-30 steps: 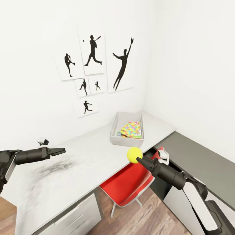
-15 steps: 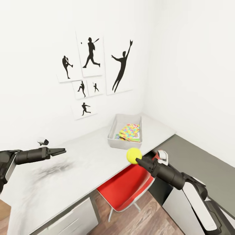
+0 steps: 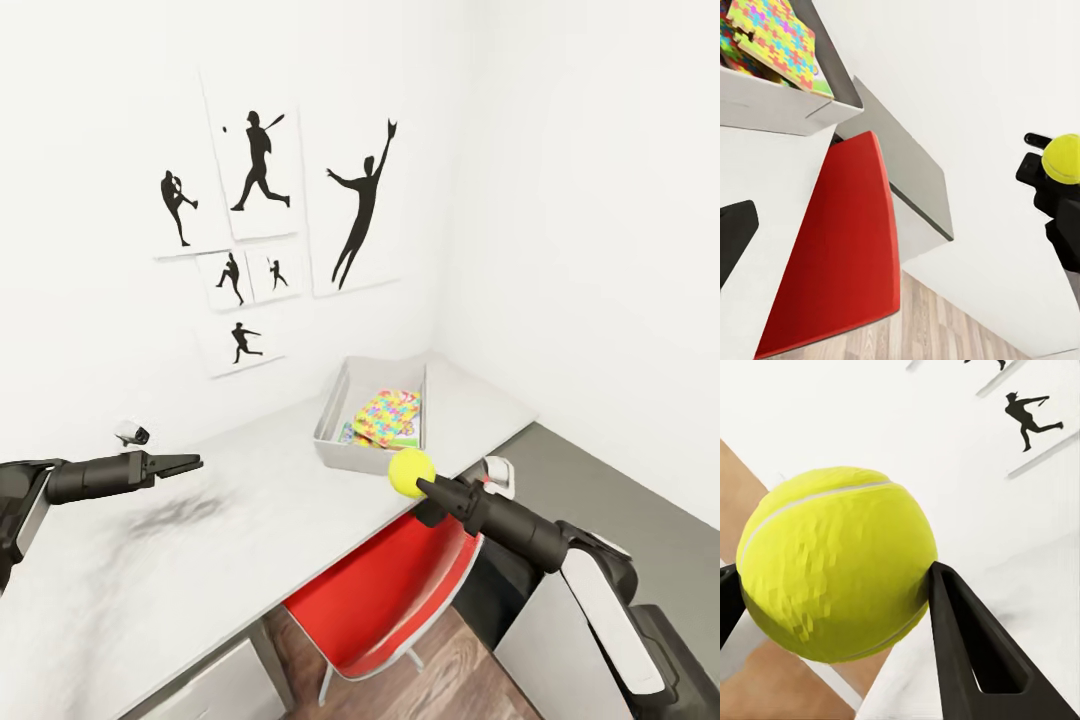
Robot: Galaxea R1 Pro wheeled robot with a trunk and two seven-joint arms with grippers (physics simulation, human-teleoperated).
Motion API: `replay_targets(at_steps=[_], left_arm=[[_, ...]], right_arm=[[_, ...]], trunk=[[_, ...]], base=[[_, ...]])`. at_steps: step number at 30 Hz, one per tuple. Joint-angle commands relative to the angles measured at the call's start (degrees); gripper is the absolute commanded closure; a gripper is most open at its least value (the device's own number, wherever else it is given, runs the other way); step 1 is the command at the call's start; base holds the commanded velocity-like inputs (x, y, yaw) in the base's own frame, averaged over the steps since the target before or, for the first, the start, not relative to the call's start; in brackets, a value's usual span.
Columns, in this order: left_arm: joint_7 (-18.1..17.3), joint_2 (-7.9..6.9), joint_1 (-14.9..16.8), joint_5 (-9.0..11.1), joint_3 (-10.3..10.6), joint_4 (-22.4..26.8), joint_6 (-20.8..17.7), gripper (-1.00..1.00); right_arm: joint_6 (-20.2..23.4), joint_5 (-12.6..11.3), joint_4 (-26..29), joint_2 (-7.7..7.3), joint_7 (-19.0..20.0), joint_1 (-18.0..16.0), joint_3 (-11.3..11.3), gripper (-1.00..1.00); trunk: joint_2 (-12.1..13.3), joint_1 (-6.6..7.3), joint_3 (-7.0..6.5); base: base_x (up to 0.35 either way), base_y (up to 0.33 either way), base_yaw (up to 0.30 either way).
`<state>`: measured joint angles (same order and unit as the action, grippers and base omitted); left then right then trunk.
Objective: Put all the toys in the child's room - the three board games (two on the bed and one on the table), the two jigsaw puzzles on the table, and the tennis ball on the table - inside the toy box on the table in the child's room.
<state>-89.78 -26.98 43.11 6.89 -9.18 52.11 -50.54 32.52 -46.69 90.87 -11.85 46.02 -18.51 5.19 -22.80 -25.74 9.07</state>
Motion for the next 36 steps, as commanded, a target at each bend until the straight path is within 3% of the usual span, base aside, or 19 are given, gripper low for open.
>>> replay_targets(at_steps=[1, 3, 6, 7, 9, 10, 13, 18, 26, 32, 36], left_arm=[[-0.2, -0.01, 0.0, 0.0, 0.0, 0.0, -0.5, -1.0], [-0.2, 0.0, 0.0, 0.0, 0.1, 0.0, -0.5, -1.0], [-0.2, 0.0, 0.0, 0.0, 0.2, 0.0, -0.5, -1.0], [-0.2, 0.0, 0.0, 0.0, 0.3, 0.0, -0.5, -1.0], [-0.2, 0.0, 0.0, 0.0, 0.3, 0.0, -0.5, -1.0], [-0.2, 0.0, 0.0, 0.0, 0.3, 0.0, -0.4, -1.0], [-0.2, 0.0, 0.0, 0.0, 0.3, 0.0, -0.4, -1.0], [-0.2, 0.0, 0.0, 0.0, 0.3, 0.0, -0.4, -1.0], [-0.2, 0.0, 0.0, 0.0, 0.4, 0.0, -0.5, -1.0], [-0.2, 0.0, 0.0, 0.0, 0.4, 0.0, -0.5, -1.0], [-0.2, 0.0, 0.0, 0.0, 0.4, 0.0, -0.5, -1.0]], right_arm=[[4.1, -0.7, 0.0, 0.07, -1.2, -2.4, -0.1, 1.0], [10.4, -0.8, -0.1, 0.39, -4.1, -7.1, -0.2, 1.0], [18.1, -1.1, -0.5, 2.05, -12.2, -15.1, -0.2, 1.0], [19.8, -1.3, -0.7, 3.0, -15.9, -18.0, -0.2, 1.0], [21.3, -1.4, -1.0, 3.95, -19.4, -20.7, -0.3, 1.0], [23.7, -1.5, -1.8, 5.2, -24.2, -23.9, -0.3, 1.0], [25.8, -1.4, -2.8, 7.17, -30.0, -26.8, -0.2, 1.0], [26.9, -1.1, -3.3, 9.0, -37.1, -28.1, 0.0, 1.0], [27.4, -1.0, -3.2, 9.29, -39.9, -28.3, 0.6, 1.0], [27.5, -0.9, -3.3, 9.33, -41.5, -28.2, 0.8, 1.0], [27.5, -1.0, -3.4, 9.44, -45.6, -28.4, 3.4, 1.0]], trunk=[[-0.1, -0.04, 0.12], [-0.1, -0.04, 0.12], [-0.1, -0.04, 0.12], [-0.1, -0.04, 0.12], [-0.1, -0.04, 0.12], [-0.1, -0.04, 0.12], [-0.1, -0.04, 0.12], [-0.1, -0.04, 0.12], [-0.1, -0.04, 0.12], [-0.1, -0.04, 0.12], [-0.1, -0.04, 0.12]], base=[[0.04, -0.041, 0.0], [0.026, -0.064, 0.0], [0.01, -0.175, 0.0], [0.004, -0.227, 0.0], [0.003, -0.208, 0.0], [0.001, -0.108, 0.0], [0.001, -0.059, 0.0], [0.0, -0.058, 0.0], [0.081, -0.235, 0.015], [0.201, -0.181, 0.226], [0.159, -0.026, 0.286]])
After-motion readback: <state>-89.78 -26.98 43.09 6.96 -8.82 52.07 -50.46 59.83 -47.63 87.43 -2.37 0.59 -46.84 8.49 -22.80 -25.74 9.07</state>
